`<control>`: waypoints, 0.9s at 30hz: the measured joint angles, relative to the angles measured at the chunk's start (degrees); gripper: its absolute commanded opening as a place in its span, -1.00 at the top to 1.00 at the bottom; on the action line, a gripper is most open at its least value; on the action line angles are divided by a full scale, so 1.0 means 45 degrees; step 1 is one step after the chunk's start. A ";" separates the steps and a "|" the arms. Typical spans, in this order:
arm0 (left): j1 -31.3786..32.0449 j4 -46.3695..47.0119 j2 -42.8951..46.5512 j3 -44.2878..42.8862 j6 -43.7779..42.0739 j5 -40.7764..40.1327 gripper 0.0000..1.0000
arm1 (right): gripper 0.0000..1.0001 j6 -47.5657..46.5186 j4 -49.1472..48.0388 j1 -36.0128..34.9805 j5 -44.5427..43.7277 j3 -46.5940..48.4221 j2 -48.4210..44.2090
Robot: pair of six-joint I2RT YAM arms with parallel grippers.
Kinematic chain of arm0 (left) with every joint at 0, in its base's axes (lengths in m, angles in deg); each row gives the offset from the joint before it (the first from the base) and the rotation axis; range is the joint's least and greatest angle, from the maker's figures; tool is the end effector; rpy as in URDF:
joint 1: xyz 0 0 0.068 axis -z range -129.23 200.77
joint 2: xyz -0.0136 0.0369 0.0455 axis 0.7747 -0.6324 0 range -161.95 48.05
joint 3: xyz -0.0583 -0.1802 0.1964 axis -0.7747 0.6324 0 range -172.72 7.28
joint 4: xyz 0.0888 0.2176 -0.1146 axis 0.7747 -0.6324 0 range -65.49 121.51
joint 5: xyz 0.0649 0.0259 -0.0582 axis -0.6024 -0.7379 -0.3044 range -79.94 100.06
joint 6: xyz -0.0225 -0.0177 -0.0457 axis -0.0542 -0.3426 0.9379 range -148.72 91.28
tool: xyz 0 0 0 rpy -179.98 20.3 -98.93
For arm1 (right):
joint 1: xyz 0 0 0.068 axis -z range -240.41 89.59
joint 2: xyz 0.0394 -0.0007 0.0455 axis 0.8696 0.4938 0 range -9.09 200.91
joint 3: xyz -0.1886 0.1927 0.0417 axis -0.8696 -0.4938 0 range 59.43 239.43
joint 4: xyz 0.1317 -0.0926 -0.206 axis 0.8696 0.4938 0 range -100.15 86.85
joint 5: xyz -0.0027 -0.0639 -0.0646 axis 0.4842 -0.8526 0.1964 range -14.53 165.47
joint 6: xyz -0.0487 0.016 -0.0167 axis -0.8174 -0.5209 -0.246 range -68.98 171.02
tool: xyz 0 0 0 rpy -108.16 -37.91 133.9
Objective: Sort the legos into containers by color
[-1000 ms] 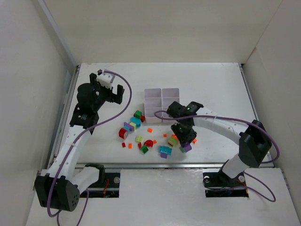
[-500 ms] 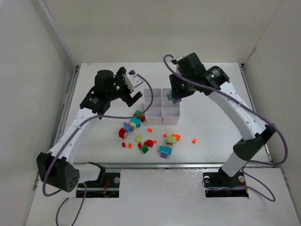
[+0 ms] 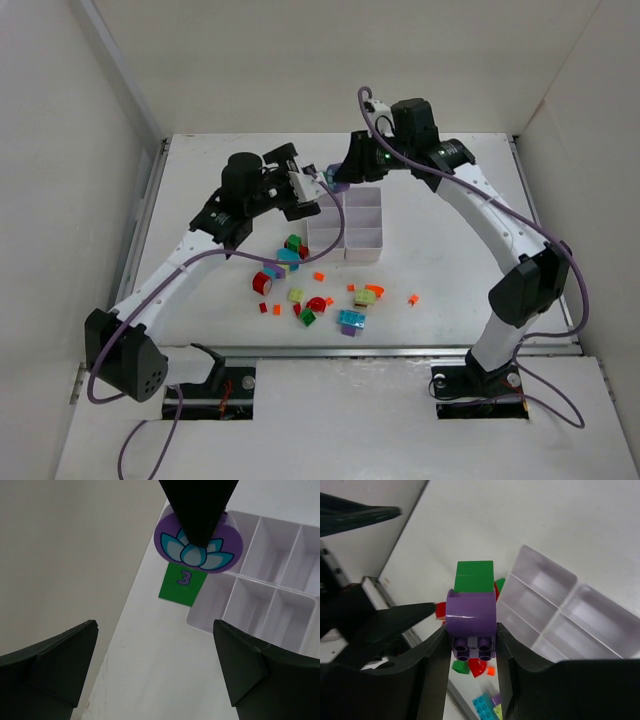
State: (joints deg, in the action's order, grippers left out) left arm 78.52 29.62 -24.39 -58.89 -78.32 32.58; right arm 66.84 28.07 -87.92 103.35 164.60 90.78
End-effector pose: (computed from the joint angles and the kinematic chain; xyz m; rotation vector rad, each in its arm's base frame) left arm 0.2559 -0.1500 0.3829 1.2745 1.1289 -0.0523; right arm 0.3402 0.1959 0.3987 -0.5210 2.1638 0.9514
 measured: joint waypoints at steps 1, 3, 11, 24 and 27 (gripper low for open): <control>0.0000 0.0287 -0.0112 0.0170 -0.0262 -0.0112 -0.99 | 1.00 0.0189 -0.0398 -0.0039 0.0170 -0.0199 -0.0019; -0.0015 0.0758 -0.0505 0.0432 -0.0704 -0.0316 -0.99 | 1.00 0.0583 -0.1132 -0.0185 0.0505 -0.0675 -0.0044; -0.0257 0.1598 -0.1438 0.0515 -0.1350 -0.0073 -0.54 | 1.00 0.0947 -0.1642 -0.0583 0.1078 -0.0986 -0.0073; -0.0525 0.1287 -0.1457 0.0510 -0.1049 0.0525 1.00 | 1.00 0.0296 -0.1535 -0.0476 0.1637 0.0068 0.0495; -0.0534 0.1103 -0.1457 0.0510 -0.0850 0.0432 1.00 | 1.00 0.0301 -0.1511 -0.0301 0.1860 0.0097 0.0651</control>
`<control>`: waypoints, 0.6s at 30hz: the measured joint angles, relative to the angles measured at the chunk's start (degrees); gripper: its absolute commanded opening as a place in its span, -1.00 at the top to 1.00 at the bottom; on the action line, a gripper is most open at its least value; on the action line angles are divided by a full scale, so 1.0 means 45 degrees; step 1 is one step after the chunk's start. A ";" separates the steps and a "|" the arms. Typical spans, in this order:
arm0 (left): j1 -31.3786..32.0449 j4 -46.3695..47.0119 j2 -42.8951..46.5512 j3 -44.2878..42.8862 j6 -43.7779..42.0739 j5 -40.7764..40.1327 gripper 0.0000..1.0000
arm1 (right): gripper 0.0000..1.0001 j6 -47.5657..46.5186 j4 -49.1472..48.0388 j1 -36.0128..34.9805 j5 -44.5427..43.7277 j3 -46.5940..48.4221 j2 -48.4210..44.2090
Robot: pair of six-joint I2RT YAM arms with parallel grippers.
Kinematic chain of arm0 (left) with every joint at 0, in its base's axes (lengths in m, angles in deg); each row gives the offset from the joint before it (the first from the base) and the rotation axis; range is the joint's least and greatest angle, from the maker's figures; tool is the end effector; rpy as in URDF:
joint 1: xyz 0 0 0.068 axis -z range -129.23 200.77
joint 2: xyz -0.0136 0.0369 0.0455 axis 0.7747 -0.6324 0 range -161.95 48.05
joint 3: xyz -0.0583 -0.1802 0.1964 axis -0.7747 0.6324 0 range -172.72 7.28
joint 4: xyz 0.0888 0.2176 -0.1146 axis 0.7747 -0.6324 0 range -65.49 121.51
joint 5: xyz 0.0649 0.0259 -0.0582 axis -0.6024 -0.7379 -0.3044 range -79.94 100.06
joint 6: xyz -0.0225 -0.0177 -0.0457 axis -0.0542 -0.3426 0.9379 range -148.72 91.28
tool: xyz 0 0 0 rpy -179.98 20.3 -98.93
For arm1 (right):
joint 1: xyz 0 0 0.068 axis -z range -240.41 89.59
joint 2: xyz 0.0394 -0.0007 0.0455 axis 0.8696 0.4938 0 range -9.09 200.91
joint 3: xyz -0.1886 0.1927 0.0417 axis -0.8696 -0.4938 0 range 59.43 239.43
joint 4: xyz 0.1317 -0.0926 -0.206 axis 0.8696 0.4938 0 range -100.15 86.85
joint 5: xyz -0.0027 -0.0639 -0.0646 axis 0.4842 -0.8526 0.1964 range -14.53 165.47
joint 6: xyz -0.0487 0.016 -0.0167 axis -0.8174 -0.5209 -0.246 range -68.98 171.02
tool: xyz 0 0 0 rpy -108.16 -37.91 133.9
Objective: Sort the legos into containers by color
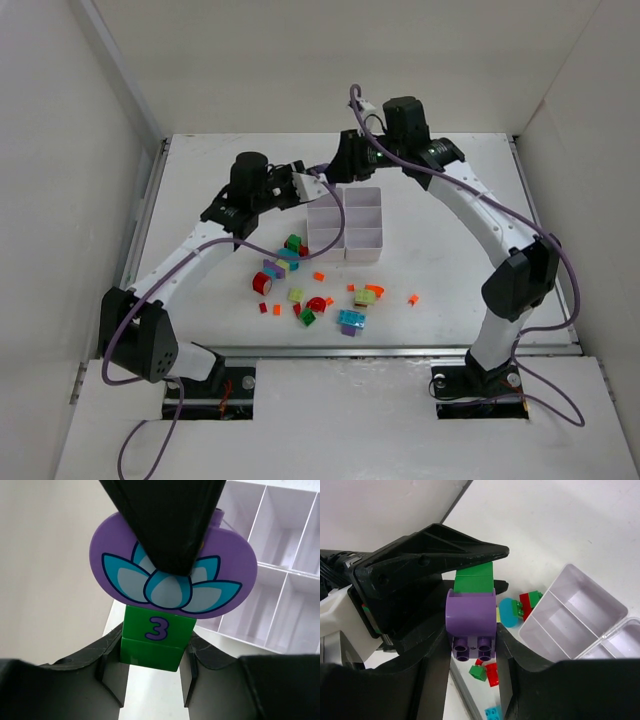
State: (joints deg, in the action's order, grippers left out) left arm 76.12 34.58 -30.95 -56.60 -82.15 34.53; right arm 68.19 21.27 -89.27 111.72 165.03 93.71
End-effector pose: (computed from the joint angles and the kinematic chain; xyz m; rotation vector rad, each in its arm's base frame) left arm 0.2882 -0.1528 0.3444 1.3367 1.1481 -0.0244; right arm 0.3493 0.2165 0.3937 -0.6274 2.0723 1.1333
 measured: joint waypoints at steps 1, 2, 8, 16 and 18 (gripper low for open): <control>0.0000 -0.0019 0.0000 0.0000 0.0097 -0.0015 1.00 | 1.00 0.0010 0.0024 0.0078 0.0136 0.0000 0.0005; -0.0029 -0.0029 -0.0005 0.0000 0.0272 0.0010 1.00 | 1.00 0.0029 0.0083 0.0151 0.0219 -0.0005 0.0005; -0.1035 -0.0913 -0.0039 -0.0121 0.1739 0.0520 1.00 | 1.00 -0.0209 0.0641 0.1005 -0.0661 -0.0345 -0.0165; -0.1705 -0.1491 0.0029 0.0155 0.2671 0.0646 1.00 | 1.00 -0.1656 0.2157 0.1739 -0.2205 -0.0573 -0.0437; -0.1681 -0.1540 0.0087 0.0364 0.2773 0.0675 1.00 | 1.00 -0.2079 0.2477 0.1671 -0.2215 -0.0578 -0.0534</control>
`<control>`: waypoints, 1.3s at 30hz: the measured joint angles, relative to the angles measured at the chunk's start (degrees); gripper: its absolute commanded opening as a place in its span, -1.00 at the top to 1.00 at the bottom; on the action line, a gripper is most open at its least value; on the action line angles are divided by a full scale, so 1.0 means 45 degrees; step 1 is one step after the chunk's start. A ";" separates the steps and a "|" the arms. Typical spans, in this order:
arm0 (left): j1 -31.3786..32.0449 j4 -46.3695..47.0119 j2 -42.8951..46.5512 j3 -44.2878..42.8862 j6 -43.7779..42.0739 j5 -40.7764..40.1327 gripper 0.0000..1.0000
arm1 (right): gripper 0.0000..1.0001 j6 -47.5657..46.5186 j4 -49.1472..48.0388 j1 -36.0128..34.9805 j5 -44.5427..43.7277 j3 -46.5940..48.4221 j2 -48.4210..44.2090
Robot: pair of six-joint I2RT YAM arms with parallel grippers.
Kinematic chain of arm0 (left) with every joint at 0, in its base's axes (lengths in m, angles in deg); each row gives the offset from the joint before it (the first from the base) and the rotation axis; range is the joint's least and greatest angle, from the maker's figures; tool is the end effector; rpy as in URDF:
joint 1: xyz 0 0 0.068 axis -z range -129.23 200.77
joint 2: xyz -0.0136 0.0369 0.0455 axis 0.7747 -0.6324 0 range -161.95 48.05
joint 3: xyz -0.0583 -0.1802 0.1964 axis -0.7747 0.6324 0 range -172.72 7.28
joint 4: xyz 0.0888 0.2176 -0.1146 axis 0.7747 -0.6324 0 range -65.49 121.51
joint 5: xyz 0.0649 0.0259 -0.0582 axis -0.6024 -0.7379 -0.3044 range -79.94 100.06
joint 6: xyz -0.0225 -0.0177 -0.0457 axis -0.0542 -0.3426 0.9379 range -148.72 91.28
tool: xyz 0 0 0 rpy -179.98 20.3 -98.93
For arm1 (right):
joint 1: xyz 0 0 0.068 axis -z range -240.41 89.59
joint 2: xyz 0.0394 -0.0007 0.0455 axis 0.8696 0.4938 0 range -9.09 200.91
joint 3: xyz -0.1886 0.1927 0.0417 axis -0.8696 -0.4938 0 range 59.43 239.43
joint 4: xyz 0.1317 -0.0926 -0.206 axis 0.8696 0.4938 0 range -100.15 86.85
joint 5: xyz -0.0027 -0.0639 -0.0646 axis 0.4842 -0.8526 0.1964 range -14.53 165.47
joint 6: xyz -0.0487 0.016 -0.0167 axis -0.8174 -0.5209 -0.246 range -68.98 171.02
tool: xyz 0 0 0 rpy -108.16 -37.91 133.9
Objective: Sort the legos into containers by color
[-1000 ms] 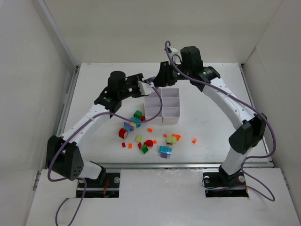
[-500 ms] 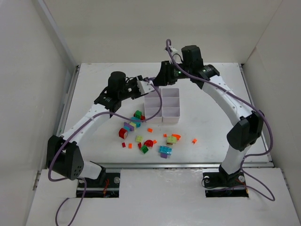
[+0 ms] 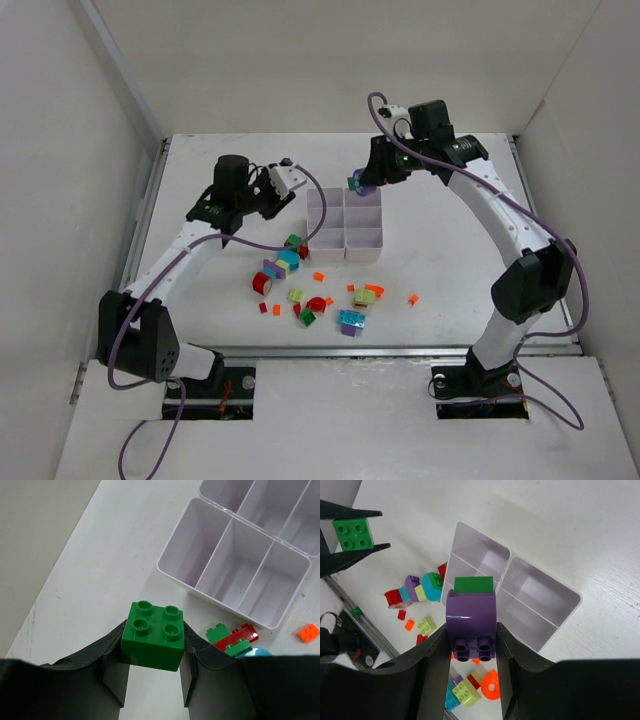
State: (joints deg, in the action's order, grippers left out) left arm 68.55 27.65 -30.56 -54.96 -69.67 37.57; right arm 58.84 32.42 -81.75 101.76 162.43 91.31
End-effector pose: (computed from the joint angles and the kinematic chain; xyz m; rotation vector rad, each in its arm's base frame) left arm 0.2987 -0.1130 0.3243 1.1886 1.4652 -0.1856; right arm 0.3584 0.1569 0.3762 -0.5175 2.2443 0.7863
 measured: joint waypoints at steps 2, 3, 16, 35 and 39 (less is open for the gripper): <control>0.0000 -0.0073 0.0039 0.0141 0.0112 0.0044 1.00 | 1.00 -0.0311 0.0248 -0.0063 -0.0073 -0.0034 -0.0117; 0.0000 -0.0073 0.0058 0.0189 0.0185 0.0063 1.00 | 1.00 -0.0476 0.0311 -0.0087 -0.0204 -0.0121 -0.0219; -0.1535 -0.1093 0.1389 0.0568 -0.1069 0.5547 1.00 | 1.00 -0.2701 0.0724 -0.1044 -0.2671 -0.2356 -0.2511; 0.2254 -0.1287 -0.1239 -0.0117 -0.1710 0.1326 0.83 | 1.00 -0.3075 0.0301 -0.1107 -0.4245 -0.4046 -0.3580; 0.2914 -0.1617 -0.1715 -0.0121 -0.1088 0.0869 0.83 | 1.00 -0.3075 0.0151 -0.1107 -0.4439 -0.4313 -0.3687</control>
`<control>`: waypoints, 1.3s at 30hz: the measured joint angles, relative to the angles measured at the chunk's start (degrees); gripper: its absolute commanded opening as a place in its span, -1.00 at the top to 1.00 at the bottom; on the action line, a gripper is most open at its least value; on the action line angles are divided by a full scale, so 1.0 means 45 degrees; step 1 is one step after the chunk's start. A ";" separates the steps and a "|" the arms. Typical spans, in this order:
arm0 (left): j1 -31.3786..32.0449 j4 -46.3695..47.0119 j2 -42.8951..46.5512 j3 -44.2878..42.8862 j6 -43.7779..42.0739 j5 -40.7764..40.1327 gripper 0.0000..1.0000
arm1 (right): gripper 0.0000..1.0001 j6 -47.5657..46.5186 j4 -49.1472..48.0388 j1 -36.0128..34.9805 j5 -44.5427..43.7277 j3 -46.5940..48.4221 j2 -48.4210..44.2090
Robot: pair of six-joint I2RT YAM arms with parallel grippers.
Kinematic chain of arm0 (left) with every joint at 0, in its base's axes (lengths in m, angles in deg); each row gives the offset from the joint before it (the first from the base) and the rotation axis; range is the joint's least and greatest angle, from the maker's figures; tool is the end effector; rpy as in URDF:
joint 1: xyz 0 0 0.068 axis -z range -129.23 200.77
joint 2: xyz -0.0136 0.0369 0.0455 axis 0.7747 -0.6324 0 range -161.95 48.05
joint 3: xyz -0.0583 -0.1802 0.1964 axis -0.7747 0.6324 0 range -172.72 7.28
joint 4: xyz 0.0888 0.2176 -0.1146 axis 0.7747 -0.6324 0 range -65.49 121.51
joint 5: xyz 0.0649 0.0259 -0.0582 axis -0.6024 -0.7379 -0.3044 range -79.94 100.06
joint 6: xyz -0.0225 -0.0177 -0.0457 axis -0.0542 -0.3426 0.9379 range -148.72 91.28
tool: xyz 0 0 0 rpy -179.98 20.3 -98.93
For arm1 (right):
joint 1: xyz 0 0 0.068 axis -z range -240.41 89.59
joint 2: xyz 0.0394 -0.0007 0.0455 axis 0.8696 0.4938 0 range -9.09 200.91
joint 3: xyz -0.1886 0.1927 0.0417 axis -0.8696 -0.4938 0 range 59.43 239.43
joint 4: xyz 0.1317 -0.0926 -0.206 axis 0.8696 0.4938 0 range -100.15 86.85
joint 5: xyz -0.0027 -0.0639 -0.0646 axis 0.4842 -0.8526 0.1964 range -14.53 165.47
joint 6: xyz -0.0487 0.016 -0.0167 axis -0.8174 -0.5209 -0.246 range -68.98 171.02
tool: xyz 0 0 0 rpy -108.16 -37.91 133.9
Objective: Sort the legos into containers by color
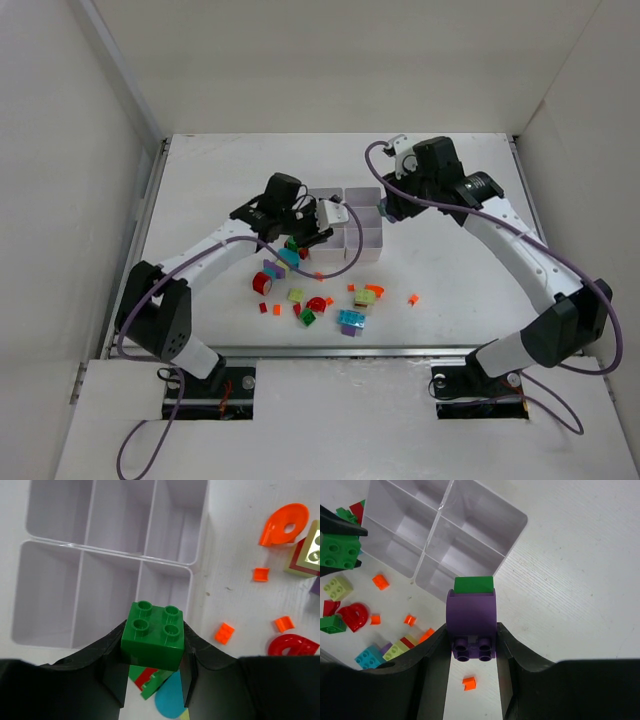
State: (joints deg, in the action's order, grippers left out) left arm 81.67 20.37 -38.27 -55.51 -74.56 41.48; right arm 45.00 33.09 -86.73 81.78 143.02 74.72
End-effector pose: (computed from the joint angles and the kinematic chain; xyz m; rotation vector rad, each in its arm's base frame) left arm 0.2801 -0.1892 0.2747 1.5354 1.4440 -0.4394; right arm 0.2817 0.1436 0.3598 -0.7060 2.2349 0.3045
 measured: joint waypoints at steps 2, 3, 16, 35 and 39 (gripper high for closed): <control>0.0253 -0.0146 -0.0180 0.0015 0.0204 -0.0155 0.70 | 1.00 0.0000 0.0005 0.0000 -0.0039 -0.0058 -0.0073; 0.0355 -0.0209 -0.0219 0.0019 0.0325 -0.0262 0.66 | 1.00 0.0000 -0.0015 0.0000 -0.0053 -0.0068 -0.0112; 0.0568 -0.0452 -0.1175 0.0000 0.1263 -0.1345 0.09 | 1.00 0.0000 -0.0092 0.0000 -0.0277 -0.0447 -0.0321; 0.0243 -0.1039 -0.1205 -0.2331 0.2773 -0.1107 -0.15 | 1.00 0.0005 -0.0097 0.0000 -0.0301 -0.0622 -0.0389; 0.0092 -0.1525 -0.1205 -0.2409 0.2696 -0.0865 -0.15 | 1.00 0.0010 -0.0097 0.0000 0.0024 -0.0617 -0.0389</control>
State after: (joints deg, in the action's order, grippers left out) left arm 82.08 13.51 -43.69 -66.35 -62.43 37.59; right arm 45.04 32.66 -86.73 81.89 140.25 72.97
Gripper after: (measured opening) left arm 0.574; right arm 0.427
